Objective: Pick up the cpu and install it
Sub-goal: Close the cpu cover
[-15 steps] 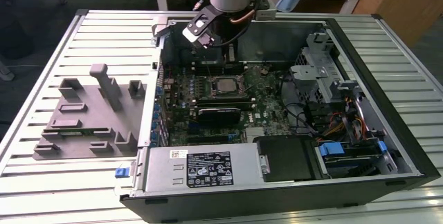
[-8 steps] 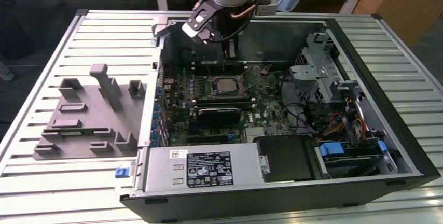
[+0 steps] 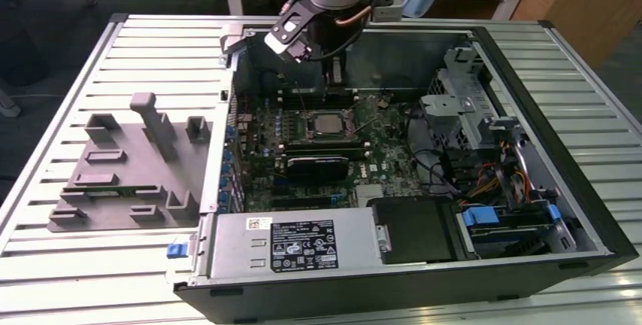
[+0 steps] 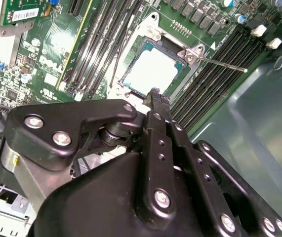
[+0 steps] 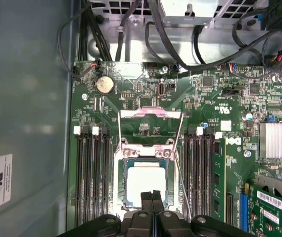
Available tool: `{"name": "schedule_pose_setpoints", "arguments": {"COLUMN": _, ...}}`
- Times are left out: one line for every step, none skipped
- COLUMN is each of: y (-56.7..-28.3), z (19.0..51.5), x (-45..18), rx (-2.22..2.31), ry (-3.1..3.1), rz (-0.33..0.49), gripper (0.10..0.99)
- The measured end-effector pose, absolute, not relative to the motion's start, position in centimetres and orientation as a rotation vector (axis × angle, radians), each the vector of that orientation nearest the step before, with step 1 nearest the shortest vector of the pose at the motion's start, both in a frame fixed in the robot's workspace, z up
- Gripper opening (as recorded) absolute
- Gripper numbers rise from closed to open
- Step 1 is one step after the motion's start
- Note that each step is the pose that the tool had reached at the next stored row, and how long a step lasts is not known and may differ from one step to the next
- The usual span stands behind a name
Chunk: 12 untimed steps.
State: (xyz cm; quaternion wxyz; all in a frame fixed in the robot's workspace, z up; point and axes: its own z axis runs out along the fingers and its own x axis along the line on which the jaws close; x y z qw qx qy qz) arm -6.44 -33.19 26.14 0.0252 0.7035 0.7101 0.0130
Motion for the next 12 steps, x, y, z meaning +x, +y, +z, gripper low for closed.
{"name": "schedule_pose_setpoints", "arguments": {"y": -33.2, "z": 26.1, "x": -6.3, "rx": 2.175, "ry": 2.196, "rz": 0.041, "gripper": 0.106}}
{"name": "schedule_pose_setpoints", "arguments": {"y": -33.2, "z": 26.1, "x": -6.2, "rx": 2.175, "ry": 2.196, "rz": 0.041, "gripper": 0.106}}
{"name": "schedule_pose_setpoints", "arguments": {"y": -33.2, "z": 26.1, "x": -6.0, "rx": 2.175, "ry": 2.196, "rz": 0.041, "gripper": 0.106}}
{"name": "schedule_pose_setpoints", "arguments": {"y": -33.2, "z": 26.1, "x": -5.9, "rx": 2.175, "ry": 2.196, "rz": 0.041, "gripper": 0.106}}
{"name": "schedule_pose_setpoints", "arguments": {"y": -33.2, "z": 26.1, "x": -5.8, "rx": 2.175, "ry": 2.196, "rz": 0.041, "gripper": 0.106}}
{"name": "schedule_pose_setpoints", "arguments": {"y": -33.2, "z": 26.1, "x": -5.6, "rx": 2.175, "ry": 2.196, "rz": 0.041, "gripper": 0.106}}
{"name": "schedule_pose_setpoints", "arguments": {"y": -33.2, "z": 26.1, "x": -5.5, "rx": 2.175, "ry": 2.196, "rz": 0.041, "gripper": 0.106}}
{"name": "schedule_pose_setpoints", "arguments": {"y": -33.2, "z": 26.1, "x": -5.3, "rx": 2.175, "ry": 2.196, "rz": 0.041, "gripper": 0.106}}
{"name": "schedule_pose_setpoints", "arguments": {"y": -33.2, "z": 26.1, "x": -5.1, "rx": 2.175, "ry": 2.196, "rz": 0.041, "gripper": 0.106}}
{"name": "schedule_pose_setpoints", "arguments": {"y": -33.2, "z": 26.1, "x": -5.0, "rx": 2.175, "ry": 2.196, "rz": 0.041, "gripper": 0.106}}
{"name": "schedule_pose_setpoints", "arguments": {"y": -33.2, "z": 26.1, "x": -4.7, "rx": 2.175, "ry": 2.196, "rz": 0.041, "gripper": 0.106}}
{"name": "schedule_pose_setpoints", "arguments": {"y": -33.2, "z": 26.1, "x": -4.5, "rx": 2.175, "ry": 2.196, "rz": 0.041, "gripper": 0.106}}
